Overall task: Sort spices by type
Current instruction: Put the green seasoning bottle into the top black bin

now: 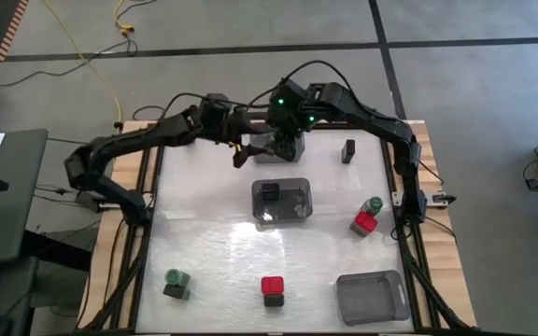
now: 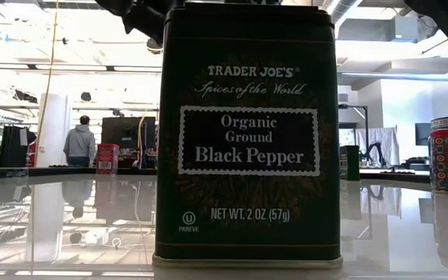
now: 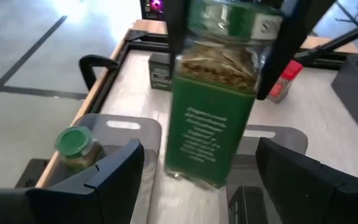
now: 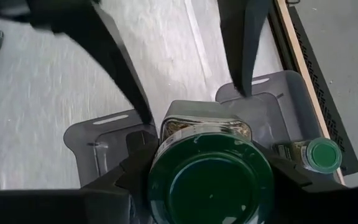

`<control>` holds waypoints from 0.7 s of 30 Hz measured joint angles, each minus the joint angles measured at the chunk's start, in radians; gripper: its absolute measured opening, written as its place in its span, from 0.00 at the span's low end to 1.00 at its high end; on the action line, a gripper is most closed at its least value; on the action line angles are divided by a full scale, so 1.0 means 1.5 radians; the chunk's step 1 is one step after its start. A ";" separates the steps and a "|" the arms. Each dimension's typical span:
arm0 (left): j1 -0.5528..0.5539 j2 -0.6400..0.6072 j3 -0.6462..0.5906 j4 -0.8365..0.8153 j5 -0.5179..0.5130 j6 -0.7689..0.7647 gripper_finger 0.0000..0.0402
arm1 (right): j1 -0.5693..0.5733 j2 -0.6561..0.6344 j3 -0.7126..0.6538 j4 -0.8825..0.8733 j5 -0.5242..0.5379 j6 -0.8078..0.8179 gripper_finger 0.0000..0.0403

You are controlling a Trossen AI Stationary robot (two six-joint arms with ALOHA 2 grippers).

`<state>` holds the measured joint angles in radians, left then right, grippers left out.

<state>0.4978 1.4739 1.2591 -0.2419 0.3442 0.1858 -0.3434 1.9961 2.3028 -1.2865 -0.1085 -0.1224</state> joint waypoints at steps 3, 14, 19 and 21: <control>-0.012 0.015 0.000 0.019 0.000 0.003 0.73 | 0.007 0.000 0.000 0.002 0.000 -0.011 0.55; -0.026 0.033 0.000 0.057 0.033 0.016 0.70 | 0.024 -0.001 0.000 0.023 0.000 -0.023 0.56; -0.027 0.034 0.000 0.051 0.037 0.021 0.55 | 0.029 -0.001 0.000 0.033 0.000 -0.025 0.58; -0.030 0.034 0.000 0.047 0.041 0.025 0.48 | 0.029 -0.001 0.000 0.029 -0.003 -0.031 0.58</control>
<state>0.4530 1.5249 1.2587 -0.1715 0.4061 0.2234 -0.2994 1.9953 2.3021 -1.2424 -0.1123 -0.1691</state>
